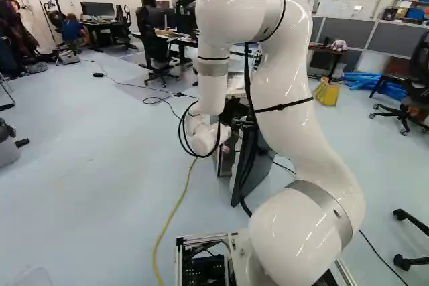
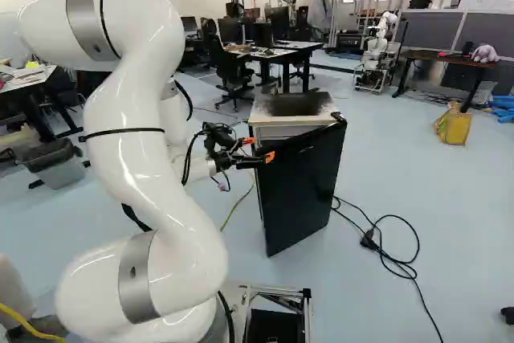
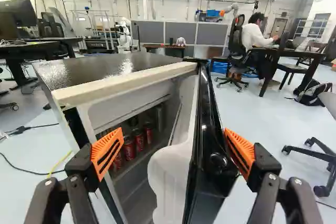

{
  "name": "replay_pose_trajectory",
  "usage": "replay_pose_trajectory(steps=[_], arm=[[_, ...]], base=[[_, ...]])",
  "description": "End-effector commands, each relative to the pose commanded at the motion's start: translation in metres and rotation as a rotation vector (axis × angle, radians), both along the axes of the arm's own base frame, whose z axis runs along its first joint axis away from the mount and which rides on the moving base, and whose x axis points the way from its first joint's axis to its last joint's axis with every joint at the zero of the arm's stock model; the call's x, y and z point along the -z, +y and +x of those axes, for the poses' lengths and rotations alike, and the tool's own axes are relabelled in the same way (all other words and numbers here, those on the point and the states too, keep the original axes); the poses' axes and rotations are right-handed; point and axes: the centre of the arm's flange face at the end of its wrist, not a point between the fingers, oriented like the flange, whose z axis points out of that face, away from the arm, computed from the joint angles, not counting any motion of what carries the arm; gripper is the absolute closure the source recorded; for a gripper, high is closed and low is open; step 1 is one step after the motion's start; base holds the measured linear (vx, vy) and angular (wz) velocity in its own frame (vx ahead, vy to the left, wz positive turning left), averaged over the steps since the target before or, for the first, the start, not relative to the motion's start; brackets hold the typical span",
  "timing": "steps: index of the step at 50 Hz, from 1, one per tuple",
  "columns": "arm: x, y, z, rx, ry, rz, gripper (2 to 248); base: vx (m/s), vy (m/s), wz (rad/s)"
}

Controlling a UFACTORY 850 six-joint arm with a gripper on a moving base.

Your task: Grab a drink from the fridge

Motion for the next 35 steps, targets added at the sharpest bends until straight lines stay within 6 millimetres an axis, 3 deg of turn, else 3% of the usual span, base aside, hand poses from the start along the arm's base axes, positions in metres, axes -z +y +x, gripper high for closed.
replay_pose_trajectory(steps=[18, 35], arm=[[-0.003, -0.005, -0.036, -0.012, 0.042, -0.02, 3], [-0.004, -0.007, -0.043, -0.003, 0.05, -0.024, 3]], base=[[0.0, 0.0, 0.0], [0.0, 0.0, 0.0]])
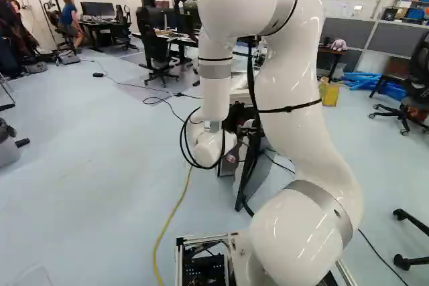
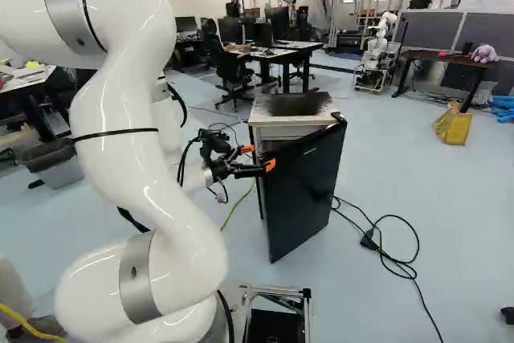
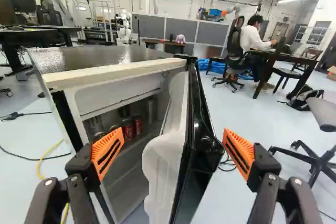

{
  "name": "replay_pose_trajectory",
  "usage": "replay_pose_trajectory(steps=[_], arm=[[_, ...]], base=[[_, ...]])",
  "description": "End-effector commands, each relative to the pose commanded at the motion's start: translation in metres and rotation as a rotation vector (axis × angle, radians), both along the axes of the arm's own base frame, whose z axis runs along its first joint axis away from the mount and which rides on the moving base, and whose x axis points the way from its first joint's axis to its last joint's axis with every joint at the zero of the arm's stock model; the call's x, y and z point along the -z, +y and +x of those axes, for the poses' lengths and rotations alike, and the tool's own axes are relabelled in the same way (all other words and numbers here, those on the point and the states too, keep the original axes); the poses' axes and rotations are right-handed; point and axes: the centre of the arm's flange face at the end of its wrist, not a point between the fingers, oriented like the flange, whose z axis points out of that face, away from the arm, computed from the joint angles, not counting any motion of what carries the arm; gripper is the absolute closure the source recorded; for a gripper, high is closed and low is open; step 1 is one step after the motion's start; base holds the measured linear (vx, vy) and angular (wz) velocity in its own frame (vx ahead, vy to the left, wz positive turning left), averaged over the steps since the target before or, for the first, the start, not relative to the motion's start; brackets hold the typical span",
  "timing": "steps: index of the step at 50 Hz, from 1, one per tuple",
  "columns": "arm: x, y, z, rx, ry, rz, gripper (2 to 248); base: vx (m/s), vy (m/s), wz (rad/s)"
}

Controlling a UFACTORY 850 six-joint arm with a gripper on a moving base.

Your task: Grab a drink from the fridge

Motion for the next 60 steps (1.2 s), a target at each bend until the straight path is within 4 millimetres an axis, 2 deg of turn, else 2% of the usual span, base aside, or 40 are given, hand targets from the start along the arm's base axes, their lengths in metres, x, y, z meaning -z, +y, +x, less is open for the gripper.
replay_pose_trajectory(steps=[19, 60], arm=[[0.0, -0.003, -0.005, 0.019, 0.005, -0.004, 3], [-0.006, -0.023, -0.033, 0.104, 0.008, -0.057, 3]], base=[[0.0, 0.0, 0.0], [0.0, 0.0, 0.0]])
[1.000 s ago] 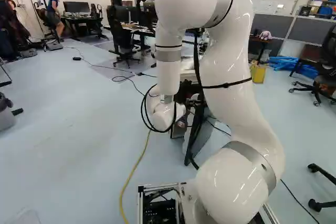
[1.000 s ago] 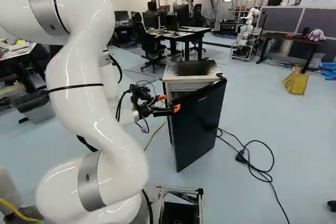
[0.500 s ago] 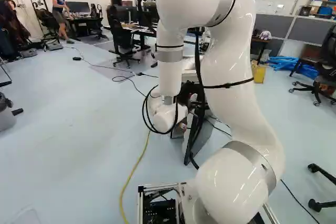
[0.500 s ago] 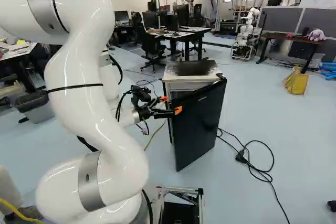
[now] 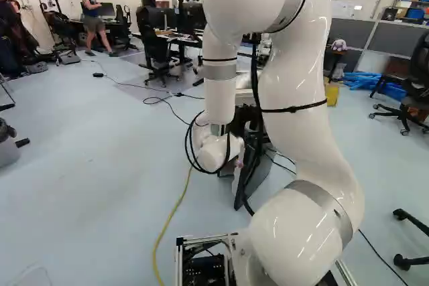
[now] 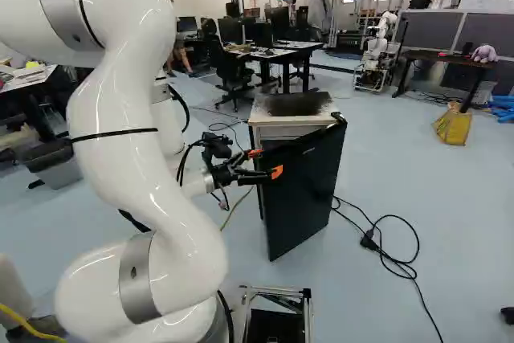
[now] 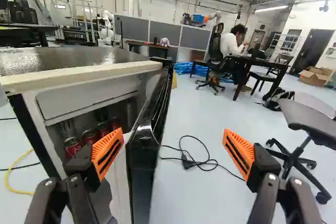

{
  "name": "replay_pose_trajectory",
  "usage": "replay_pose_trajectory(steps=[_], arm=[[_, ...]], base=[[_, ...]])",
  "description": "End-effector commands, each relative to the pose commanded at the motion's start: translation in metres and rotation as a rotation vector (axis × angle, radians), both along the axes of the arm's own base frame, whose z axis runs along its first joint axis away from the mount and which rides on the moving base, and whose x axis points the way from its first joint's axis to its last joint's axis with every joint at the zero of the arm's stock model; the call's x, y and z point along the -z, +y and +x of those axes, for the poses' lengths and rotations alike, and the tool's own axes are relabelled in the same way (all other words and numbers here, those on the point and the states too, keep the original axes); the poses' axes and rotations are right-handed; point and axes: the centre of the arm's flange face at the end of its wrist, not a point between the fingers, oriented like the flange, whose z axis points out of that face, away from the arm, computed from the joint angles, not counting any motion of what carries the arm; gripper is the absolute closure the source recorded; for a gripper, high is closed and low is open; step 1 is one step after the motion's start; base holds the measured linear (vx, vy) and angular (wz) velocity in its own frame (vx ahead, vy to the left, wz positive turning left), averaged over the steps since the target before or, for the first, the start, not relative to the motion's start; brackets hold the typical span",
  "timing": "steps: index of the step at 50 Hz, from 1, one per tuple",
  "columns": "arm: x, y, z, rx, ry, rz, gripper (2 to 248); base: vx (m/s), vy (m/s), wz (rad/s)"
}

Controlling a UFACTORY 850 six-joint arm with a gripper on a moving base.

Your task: Grab a drink from the fridge

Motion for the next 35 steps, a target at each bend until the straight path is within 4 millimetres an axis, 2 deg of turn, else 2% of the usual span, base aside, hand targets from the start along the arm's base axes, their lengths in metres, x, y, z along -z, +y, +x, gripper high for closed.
replay_pose_trajectory(steps=[35], arm=[[-0.005, -0.02, -0.026, 0.09, 0.01, -0.05, 3]], base=[[0.0, 0.0, 0.0]])
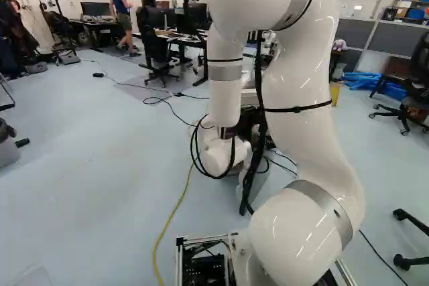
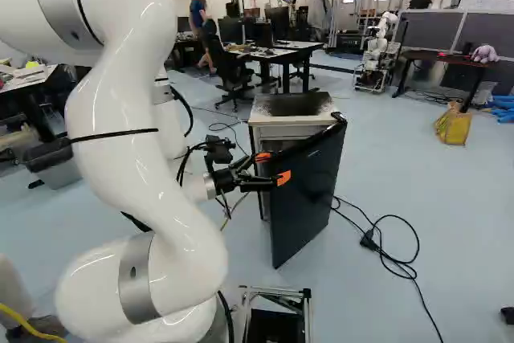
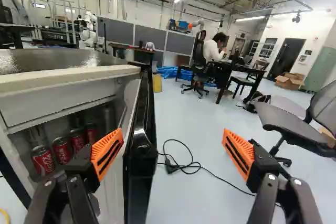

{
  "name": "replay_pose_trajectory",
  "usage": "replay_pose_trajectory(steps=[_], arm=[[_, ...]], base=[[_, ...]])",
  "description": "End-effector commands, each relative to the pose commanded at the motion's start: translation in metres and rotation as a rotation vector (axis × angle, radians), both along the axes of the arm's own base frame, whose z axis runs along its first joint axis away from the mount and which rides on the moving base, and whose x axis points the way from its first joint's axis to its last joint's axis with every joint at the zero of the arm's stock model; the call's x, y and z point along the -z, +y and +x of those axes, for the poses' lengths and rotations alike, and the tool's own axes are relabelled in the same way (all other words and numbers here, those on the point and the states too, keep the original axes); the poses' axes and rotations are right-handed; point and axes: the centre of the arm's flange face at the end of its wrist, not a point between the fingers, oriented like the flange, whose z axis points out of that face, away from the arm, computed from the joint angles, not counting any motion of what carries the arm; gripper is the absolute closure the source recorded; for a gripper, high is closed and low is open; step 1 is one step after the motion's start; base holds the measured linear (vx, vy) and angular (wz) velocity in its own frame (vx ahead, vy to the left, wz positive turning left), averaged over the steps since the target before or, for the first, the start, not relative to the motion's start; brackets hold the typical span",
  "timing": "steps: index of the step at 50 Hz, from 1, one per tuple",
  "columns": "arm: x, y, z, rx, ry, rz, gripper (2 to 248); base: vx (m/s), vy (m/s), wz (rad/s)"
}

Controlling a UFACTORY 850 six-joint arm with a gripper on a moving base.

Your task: Grab a drink from the fridge

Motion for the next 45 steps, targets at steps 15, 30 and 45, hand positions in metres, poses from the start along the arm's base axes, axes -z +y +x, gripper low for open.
replay_pose_trajectory(steps=[15, 30, 45], arm=[[0.001, -0.013, -0.003, 0.046, 0.011, 0.008, 3], [0.002, -0.027, -0.004, 0.102, 0.02, 0.023, 3], [0.003, -0.042, -0.005, 0.174, 0.021, 0.032, 3]], base=[[0.0, 0.0, 0.0], [0.0, 0.0, 0.0], [0.0, 0.0, 0.0]])
